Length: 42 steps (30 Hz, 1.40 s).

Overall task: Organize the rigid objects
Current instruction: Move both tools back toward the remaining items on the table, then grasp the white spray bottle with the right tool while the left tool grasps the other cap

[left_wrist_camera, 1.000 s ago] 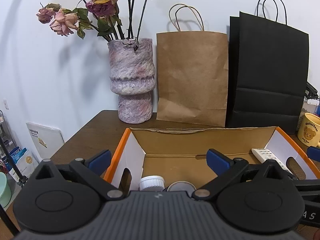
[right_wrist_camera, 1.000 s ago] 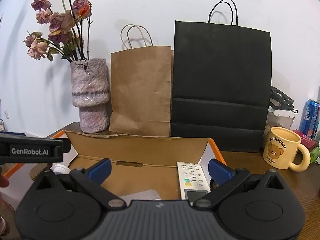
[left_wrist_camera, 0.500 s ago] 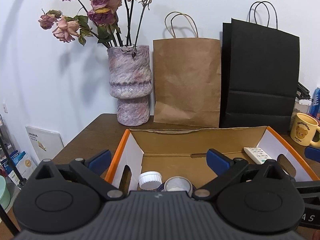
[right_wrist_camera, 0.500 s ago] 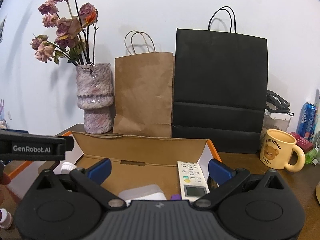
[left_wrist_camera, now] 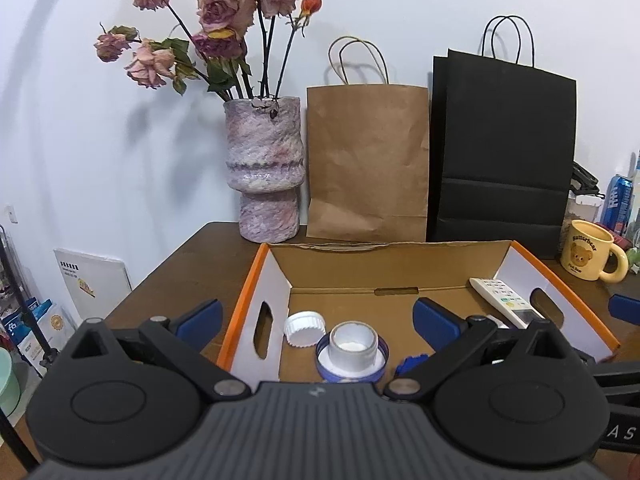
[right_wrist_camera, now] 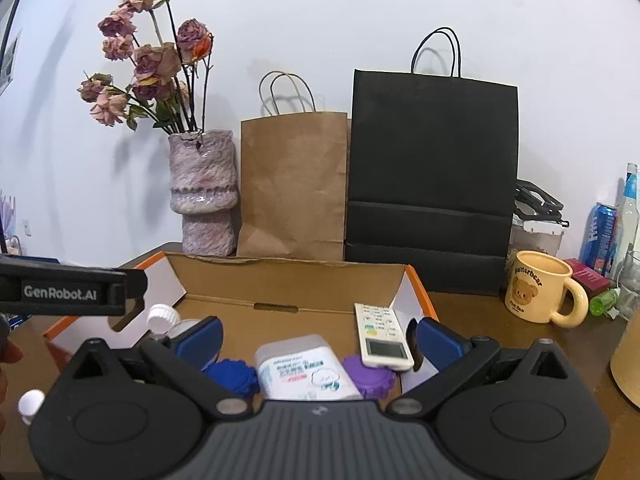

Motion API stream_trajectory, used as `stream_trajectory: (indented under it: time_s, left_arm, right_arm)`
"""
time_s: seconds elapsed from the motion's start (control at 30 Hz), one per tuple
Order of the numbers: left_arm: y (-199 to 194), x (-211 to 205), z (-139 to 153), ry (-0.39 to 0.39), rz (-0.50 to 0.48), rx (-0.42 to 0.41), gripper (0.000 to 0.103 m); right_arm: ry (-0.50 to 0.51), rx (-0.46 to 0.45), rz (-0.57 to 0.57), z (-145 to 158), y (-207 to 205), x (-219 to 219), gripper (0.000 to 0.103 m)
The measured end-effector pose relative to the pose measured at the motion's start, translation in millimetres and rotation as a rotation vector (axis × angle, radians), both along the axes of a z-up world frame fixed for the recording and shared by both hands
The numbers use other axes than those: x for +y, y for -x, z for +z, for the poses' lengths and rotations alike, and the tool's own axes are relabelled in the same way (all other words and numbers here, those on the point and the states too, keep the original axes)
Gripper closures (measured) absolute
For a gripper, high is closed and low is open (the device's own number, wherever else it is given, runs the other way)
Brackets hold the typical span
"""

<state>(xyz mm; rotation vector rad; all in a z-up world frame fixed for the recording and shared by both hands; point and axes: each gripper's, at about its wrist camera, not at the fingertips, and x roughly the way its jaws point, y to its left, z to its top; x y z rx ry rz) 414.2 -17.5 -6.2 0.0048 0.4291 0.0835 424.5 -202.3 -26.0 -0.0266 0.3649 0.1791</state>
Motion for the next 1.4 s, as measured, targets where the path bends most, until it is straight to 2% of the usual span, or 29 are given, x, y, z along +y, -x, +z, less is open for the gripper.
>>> stream_trajectory:
  time_s: [0.7, 1.0, 1.4]
  left_arm:
    - [95.4, 19.8, -12.5, -0.028, -0.010, 0.027, 0.000]
    - [113.6, 37.0, -30.3, -0.050, 0.002, 0.072, 0.000]
    - [120.1, 62.9, -39.3, -0.043, 0.027, 0.089, 0.000]
  right_arm:
    - [0.030, 0.054, 0.044, -6.1, 90.6, 9.7, 0.000]
    - [0.069, 0.113, 0.062, -18.9, 116.4, 16.2, 0.000]
    - [0.096, 0.159, 0.041, -28.1, 122.5, 18.8, 0.000]
